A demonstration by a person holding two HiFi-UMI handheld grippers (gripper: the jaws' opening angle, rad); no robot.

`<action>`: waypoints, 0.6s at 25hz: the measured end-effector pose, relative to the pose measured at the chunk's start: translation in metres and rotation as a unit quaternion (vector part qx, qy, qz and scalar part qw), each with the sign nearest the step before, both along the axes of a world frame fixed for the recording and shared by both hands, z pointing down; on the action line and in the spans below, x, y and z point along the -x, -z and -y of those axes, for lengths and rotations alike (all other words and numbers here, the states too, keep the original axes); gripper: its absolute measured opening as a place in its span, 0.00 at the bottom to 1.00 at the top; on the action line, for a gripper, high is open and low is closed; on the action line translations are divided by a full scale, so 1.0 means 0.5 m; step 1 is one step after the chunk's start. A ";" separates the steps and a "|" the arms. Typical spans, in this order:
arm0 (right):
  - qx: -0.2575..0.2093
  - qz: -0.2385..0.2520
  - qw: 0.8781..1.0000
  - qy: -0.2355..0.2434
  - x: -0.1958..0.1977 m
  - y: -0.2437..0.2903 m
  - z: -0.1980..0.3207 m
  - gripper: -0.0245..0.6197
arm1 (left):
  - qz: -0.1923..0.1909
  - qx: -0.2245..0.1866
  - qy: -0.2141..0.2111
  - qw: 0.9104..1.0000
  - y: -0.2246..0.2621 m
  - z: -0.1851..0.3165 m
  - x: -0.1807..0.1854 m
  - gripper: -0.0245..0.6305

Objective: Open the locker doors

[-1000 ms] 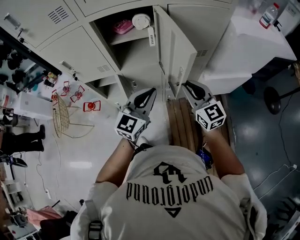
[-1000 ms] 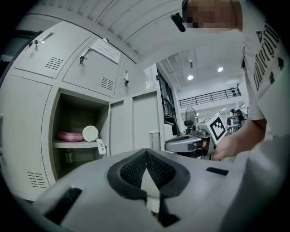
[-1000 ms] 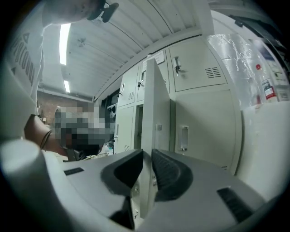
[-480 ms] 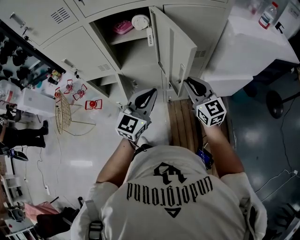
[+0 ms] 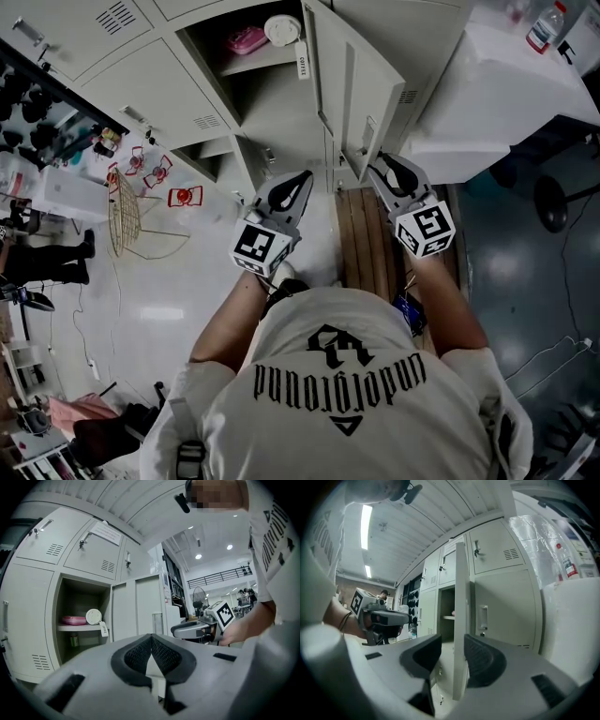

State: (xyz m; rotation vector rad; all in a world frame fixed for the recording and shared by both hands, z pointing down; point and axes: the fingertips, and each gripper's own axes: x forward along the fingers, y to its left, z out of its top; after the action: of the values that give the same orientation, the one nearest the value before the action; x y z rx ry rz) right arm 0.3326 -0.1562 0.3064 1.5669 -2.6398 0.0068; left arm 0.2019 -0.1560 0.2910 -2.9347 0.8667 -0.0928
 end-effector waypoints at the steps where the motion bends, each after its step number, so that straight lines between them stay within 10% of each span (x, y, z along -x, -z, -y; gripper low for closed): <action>1: 0.003 0.002 1.000 -0.001 -0.001 -0.011 -0.002 0.29 | 0.002 -0.001 -0.001 1.000 -0.007 0.002 0.001 0.05; 15: 0.051 -0.001 0.999 -0.011 0.002 -0.235 -0.032 0.38 | 0.022 0.049 -0.005 0.999 -0.167 0.021 -0.003 0.05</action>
State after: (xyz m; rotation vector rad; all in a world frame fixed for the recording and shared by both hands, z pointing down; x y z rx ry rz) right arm 0.3318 -0.1402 0.4241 1.5634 -2.5762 0.1383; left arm 0.2033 -0.1665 0.3746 -3.0138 0.8662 -0.2049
